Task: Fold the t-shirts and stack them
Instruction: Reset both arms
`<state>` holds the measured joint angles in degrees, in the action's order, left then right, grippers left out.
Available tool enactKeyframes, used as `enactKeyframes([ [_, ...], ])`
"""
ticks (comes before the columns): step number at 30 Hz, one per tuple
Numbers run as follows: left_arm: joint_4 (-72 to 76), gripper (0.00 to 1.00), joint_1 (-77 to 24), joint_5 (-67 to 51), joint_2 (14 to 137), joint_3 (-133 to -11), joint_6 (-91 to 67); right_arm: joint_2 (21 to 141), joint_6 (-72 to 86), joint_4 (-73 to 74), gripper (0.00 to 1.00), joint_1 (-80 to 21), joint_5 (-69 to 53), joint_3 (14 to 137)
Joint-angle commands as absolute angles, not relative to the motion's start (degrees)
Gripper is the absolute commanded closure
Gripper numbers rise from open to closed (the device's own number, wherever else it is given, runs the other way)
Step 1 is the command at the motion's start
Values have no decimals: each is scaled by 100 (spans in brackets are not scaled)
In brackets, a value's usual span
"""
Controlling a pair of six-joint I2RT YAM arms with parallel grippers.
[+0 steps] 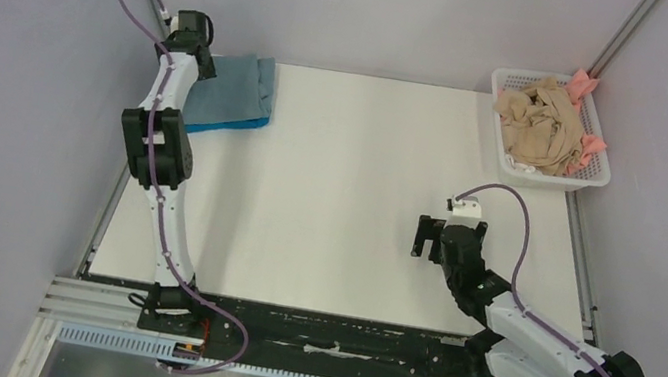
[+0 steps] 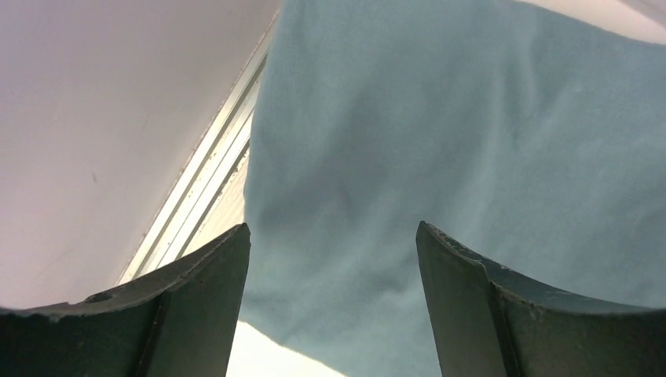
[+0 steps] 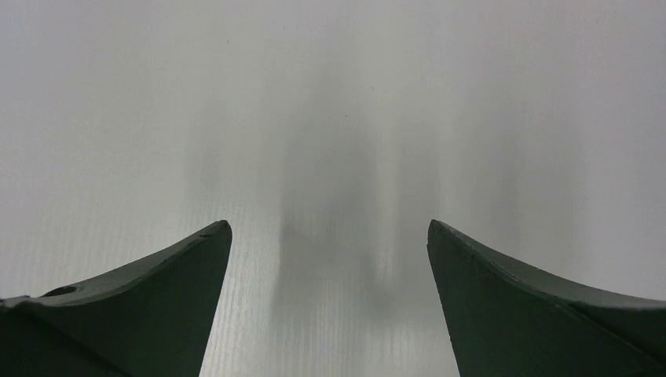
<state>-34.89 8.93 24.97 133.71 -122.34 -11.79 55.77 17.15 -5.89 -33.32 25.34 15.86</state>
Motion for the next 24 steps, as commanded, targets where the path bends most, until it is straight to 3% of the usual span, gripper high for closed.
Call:
enactKeyframes([
  [1,-3795,17,826,2305,12285,-12386,-1731,5090,1854,-431,2,-3340,2523,1738],
  [5,-3875,17,805,1269,11483,-11888,-2288,4657,1808,-226,2,-3340,2429,1741],
  [10,-3217,16,487,569,9984,-10152,-2769,4186,1621,159,2,-3340,2262,1741],
  [18,-1254,16,-1292,657,6369,-5483,-3038,3642,1598,272,2,-3337,2392,1448],
  [24,-1324,16,-2395,466,4583,-3091,-3451,3203,1849,-158,2,-3340,2445,919],
])
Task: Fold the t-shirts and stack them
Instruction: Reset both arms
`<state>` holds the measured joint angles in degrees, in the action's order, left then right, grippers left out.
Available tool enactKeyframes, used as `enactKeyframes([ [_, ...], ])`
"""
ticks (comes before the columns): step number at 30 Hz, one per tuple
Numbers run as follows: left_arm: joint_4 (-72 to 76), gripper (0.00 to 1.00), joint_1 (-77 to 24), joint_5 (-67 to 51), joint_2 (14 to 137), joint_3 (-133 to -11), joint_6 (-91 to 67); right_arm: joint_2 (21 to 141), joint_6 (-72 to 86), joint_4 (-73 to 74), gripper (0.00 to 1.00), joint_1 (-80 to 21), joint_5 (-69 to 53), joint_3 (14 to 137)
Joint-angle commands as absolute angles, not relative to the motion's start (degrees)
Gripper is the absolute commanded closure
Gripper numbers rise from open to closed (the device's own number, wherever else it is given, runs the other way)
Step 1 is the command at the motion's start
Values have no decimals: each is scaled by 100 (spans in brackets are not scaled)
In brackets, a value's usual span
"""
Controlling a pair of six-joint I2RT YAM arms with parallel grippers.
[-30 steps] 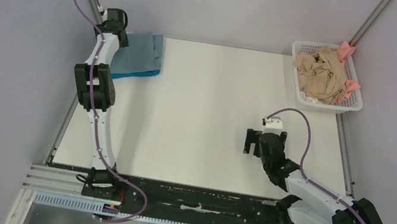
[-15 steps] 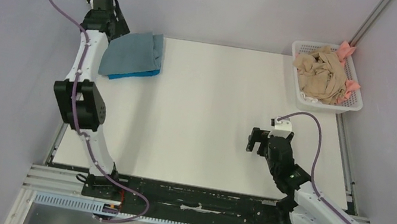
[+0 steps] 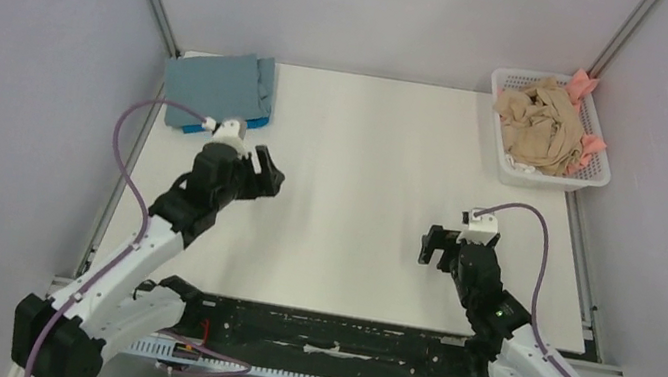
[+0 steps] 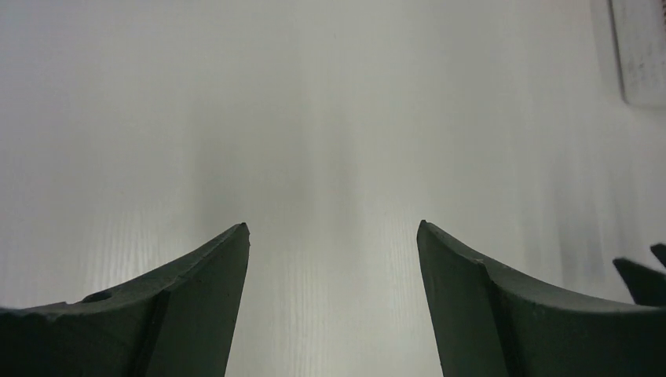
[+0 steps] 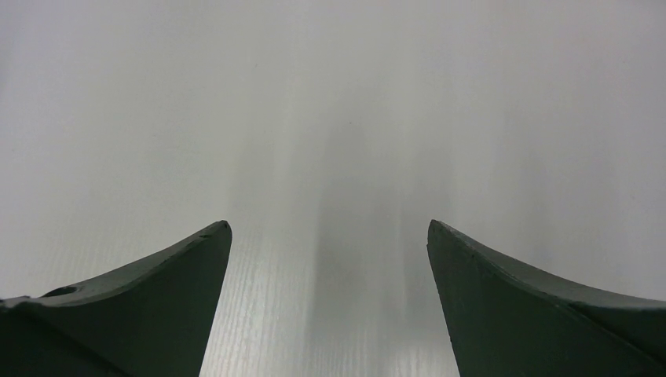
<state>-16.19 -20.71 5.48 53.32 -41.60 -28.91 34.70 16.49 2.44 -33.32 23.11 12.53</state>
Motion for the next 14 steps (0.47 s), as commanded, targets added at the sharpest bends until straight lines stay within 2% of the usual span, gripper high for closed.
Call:
enactKeyframes([
  [1,-1402,16,-2429,450,4348,-2873,-3588,3120,1870,-272,2,-3335,2456,813],
  [6,-1441,16,-2439,499,3666,-2507,-3667,2902,2058,-550,2,-3340,2671,522],
  [14,-1444,16,-2440,443,3781,-2534,-3632,3041,2157,-524,2,-3338,2990,488],
])
